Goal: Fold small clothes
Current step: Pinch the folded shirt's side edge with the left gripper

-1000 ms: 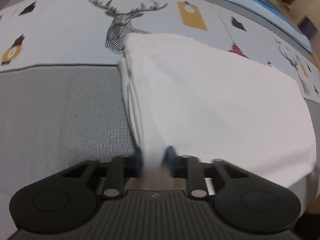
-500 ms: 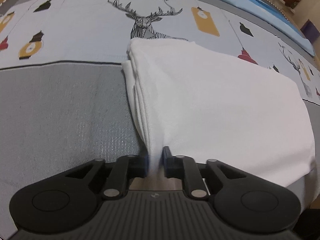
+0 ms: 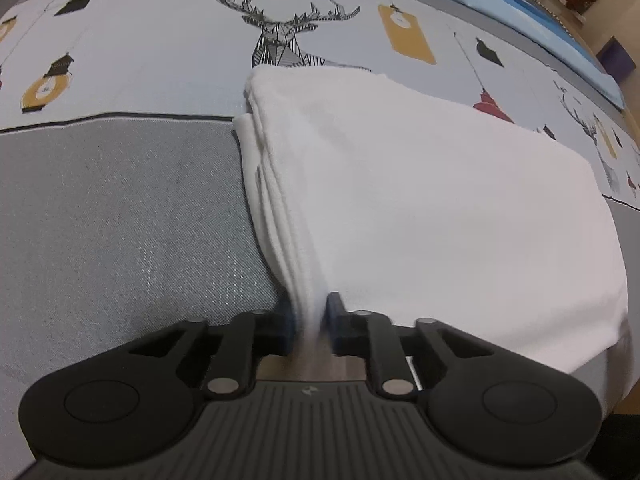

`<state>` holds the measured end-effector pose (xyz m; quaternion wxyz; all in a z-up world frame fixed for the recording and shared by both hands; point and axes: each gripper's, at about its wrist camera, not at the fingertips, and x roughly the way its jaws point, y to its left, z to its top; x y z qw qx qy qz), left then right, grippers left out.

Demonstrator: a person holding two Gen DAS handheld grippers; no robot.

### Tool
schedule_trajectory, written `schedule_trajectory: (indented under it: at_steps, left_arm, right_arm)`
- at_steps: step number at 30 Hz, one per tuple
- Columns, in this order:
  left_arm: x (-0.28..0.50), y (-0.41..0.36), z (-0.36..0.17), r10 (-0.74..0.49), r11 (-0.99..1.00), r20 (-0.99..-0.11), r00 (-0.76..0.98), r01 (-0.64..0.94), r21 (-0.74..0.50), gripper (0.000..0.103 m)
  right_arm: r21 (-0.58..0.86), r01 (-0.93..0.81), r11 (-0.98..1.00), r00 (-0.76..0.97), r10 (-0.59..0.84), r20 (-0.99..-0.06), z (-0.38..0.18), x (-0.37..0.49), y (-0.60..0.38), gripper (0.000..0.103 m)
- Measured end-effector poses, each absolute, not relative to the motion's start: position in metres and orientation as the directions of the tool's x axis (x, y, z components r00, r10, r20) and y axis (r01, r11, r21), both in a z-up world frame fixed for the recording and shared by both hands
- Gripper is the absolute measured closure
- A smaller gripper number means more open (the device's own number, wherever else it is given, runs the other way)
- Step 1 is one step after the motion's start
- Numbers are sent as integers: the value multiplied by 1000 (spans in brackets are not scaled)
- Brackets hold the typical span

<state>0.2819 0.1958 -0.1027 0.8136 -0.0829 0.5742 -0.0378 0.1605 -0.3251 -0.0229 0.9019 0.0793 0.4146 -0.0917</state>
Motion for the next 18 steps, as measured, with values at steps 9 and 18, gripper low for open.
schedule_trajectory:
  at_steps: [9, 18]
  left_arm:
    - [269, 206, -92, -92, 994, -938, 335, -31, -109, 89]
    - [275, 228, -99, -169, 977, -940, 295, -73, -199, 66]
  right_arm:
    - [66, 210, 976, 639, -85, -765, -26, 166, -312, 58]
    - [69, 186, 980, 639, -68, -766, -26, 170, -304, 58]
